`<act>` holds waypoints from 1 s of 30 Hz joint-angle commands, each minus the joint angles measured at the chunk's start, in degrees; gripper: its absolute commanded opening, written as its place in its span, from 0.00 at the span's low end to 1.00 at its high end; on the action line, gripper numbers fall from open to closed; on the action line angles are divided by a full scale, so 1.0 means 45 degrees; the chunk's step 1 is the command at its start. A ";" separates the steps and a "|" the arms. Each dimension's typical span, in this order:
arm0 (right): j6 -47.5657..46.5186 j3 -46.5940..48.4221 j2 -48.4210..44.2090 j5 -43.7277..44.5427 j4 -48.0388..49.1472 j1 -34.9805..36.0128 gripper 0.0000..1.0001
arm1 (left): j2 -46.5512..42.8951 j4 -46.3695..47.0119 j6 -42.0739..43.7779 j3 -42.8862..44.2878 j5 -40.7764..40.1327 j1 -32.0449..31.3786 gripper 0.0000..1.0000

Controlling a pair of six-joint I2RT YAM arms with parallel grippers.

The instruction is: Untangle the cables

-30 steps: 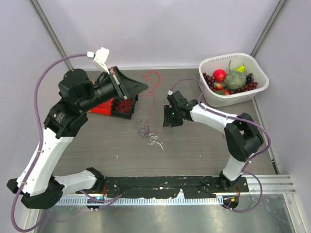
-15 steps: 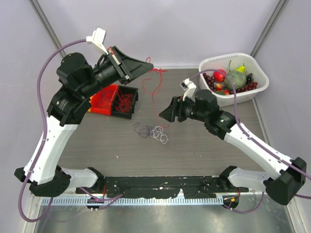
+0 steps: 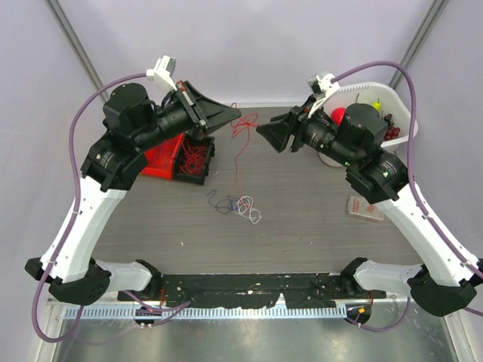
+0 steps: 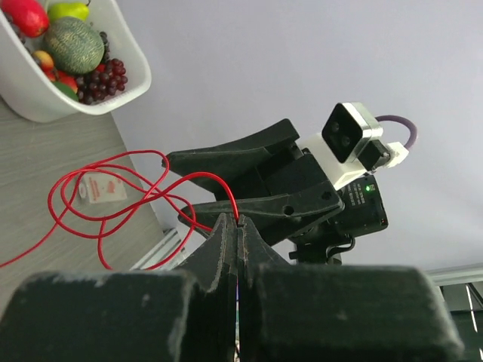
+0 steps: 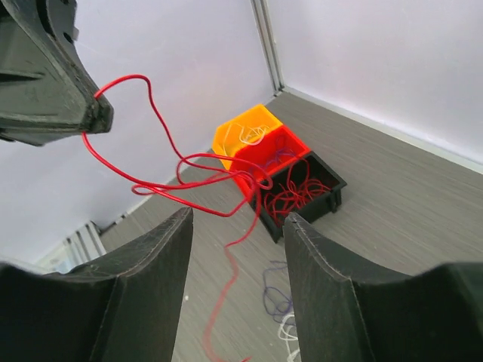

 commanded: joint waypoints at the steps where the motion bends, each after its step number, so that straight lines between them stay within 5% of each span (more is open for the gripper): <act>1: -0.1997 0.0291 0.0144 -0.0596 -0.0699 -0.0016 0.54 | -0.0648 0.0006 -0.0373 -0.0323 0.0344 0.0109 0.00; 7: -0.1944 0.0349 -0.0070 0.0043 -0.0872 -0.0172 0.51 | -0.0823 -0.0344 -0.0374 -0.0402 0.0326 0.0129 0.00; 12: -0.1143 -0.0450 -0.0831 -0.0872 -0.1615 -0.0231 0.61 | -0.1058 -0.0267 -0.0431 -0.0812 0.0188 0.0285 0.00; 15: 0.0182 -0.0725 -0.1222 0.1173 -0.1423 -0.0231 0.63 | -0.0981 -0.0248 -0.0451 -0.0832 0.0364 0.0344 0.00; 17: 0.2639 -0.0608 -0.1184 0.2312 -0.1363 -0.0289 0.64 | -0.0961 -0.0228 -0.0412 -0.0832 0.0403 0.0383 0.00; 24: 0.9958 -0.0763 0.0044 0.0580 0.0001 -0.0270 0.58 | -0.0960 0.0083 -0.0002 -0.1358 0.0481 0.0519 0.00; 30: 1.4851 -0.3339 -0.0402 -0.0071 0.4704 -0.0251 0.57 | -0.0746 0.0648 0.0193 -0.1671 0.0461 0.0539 0.00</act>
